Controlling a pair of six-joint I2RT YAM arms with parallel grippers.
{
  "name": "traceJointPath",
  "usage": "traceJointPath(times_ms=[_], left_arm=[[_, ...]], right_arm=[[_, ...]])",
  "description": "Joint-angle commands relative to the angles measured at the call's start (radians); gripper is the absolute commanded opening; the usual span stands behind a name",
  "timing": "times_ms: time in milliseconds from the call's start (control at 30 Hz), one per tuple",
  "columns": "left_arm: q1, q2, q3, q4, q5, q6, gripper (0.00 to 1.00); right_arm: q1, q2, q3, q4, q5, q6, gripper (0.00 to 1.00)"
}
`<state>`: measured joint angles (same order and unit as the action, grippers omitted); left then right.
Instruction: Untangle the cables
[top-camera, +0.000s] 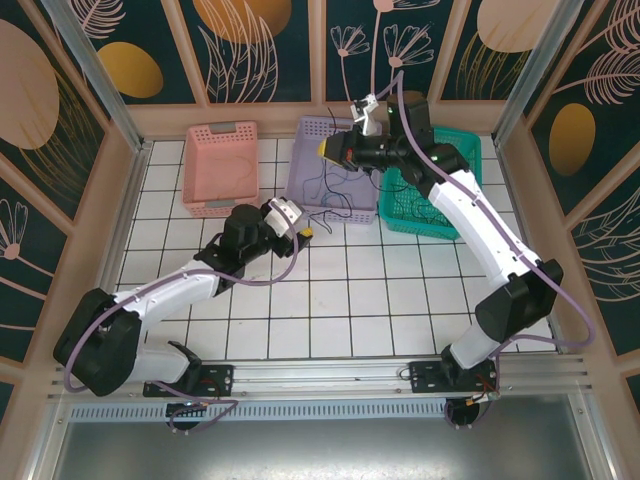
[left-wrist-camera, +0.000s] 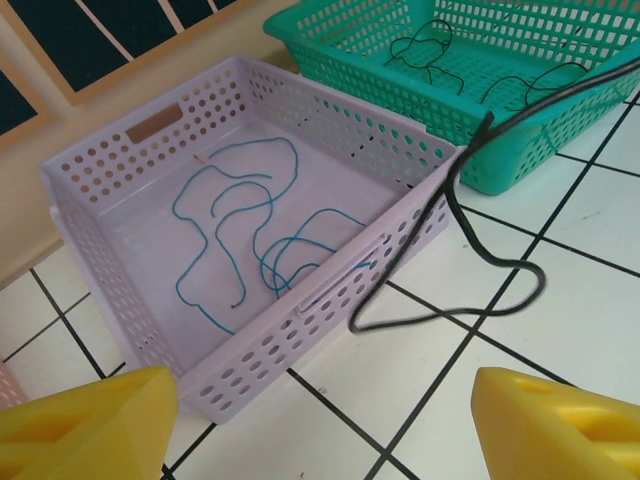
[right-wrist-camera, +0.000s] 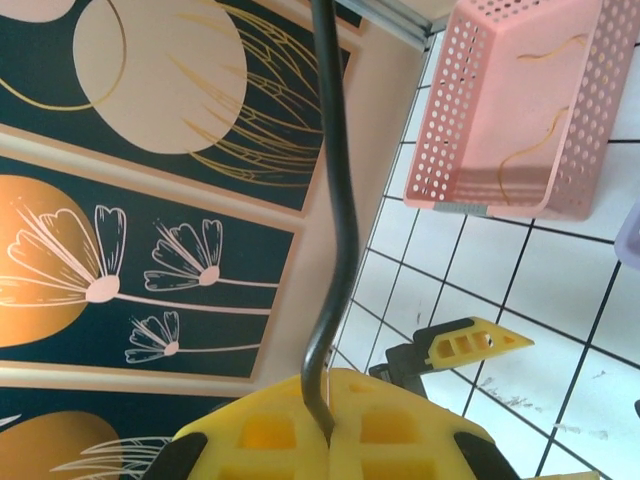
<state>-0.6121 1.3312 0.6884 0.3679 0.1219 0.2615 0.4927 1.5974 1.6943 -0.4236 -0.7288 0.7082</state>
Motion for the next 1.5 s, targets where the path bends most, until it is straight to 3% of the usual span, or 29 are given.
traceJointPath(times_ms=[0,333,667,933,1033,1133,1300,1467], left_arm=[[-0.005,-0.031,-0.021,0.031,0.021,0.047,0.77],[-0.014,-0.035,-0.006,-0.032,0.100,0.073,0.66],[-0.015,0.001,0.020,-0.032,0.095,0.066,0.37],[-0.016,0.034,0.043,-0.017,0.096,0.053,0.40],[-0.017,0.043,0.057,-0.010,0.087,0.043,0.36],[-0.017,0.054,0.071,-0.009,0.092,0.035,0.26],[-0.017,0.064,0.087,-0.024,0.094,0.003,0.00],[-0.016,0.049,0.075,-0.019,0.012,-0.165,0.00]], right_arm=[[0.015,0.008,0.023,-0.003,-0.050,-0.019,0.00],[0.049,0.036,0.044,0.003,-0.094,-0.020,0.00],[0.049,0.030,0.060,-0.010,-0.117,-0.020,0.00],[0.069,0.028,0.067,0.013,-0.135,0.002,0.00],[0.070,0.026,0.067,0.014,-0.141,0.006,0.00],[0.072,0.018,0.062,0.019,-0.140,0.009,0.00],[0.062,0.001,0.055,0.021,-0.116,0.002,0.00],[0.023,-0.044,0.031,0.036,-0.040,-0.024,0.00]])
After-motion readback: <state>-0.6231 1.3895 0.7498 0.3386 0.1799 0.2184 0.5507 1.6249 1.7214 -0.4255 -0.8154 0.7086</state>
